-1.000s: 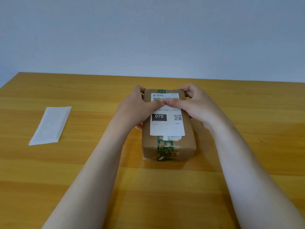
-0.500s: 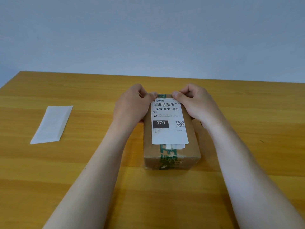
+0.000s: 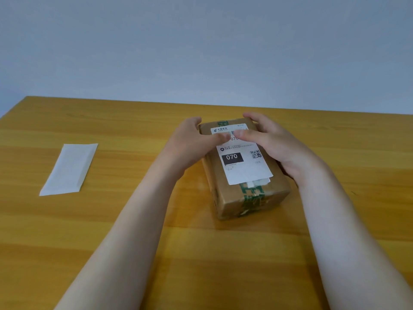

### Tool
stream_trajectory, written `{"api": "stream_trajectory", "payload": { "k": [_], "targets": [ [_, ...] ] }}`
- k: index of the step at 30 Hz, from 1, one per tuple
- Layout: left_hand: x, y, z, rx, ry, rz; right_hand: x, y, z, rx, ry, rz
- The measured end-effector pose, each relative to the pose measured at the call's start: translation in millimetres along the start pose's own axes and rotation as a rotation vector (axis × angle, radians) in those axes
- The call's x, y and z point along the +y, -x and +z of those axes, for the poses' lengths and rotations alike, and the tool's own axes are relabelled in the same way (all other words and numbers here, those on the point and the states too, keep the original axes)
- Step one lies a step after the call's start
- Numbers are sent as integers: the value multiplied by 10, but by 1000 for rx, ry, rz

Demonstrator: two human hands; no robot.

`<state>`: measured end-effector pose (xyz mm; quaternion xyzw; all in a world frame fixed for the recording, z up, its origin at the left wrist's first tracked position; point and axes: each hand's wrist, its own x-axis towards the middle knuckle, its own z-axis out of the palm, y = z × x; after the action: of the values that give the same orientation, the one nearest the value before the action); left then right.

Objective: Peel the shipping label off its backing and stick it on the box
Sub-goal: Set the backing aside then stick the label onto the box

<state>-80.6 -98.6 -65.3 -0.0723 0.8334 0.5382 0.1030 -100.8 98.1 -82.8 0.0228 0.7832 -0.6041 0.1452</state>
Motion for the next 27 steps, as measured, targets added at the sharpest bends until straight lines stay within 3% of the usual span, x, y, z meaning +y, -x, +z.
{"api": "stream_trajectory", "payload": {
  "k": [4, 11, 27],
  "targets": [
    [40, 59, -35, -124, -121, -58, -11, 35, -21, -98, -20, 45],
    [-35, 13, -25, -231, -16, -55, 58, 0, -62, -211, 23, 42],
    [-171, -145, 66, 101, 89, 58, 119, -103, 38, 149, 116, -51]
  ]
}}
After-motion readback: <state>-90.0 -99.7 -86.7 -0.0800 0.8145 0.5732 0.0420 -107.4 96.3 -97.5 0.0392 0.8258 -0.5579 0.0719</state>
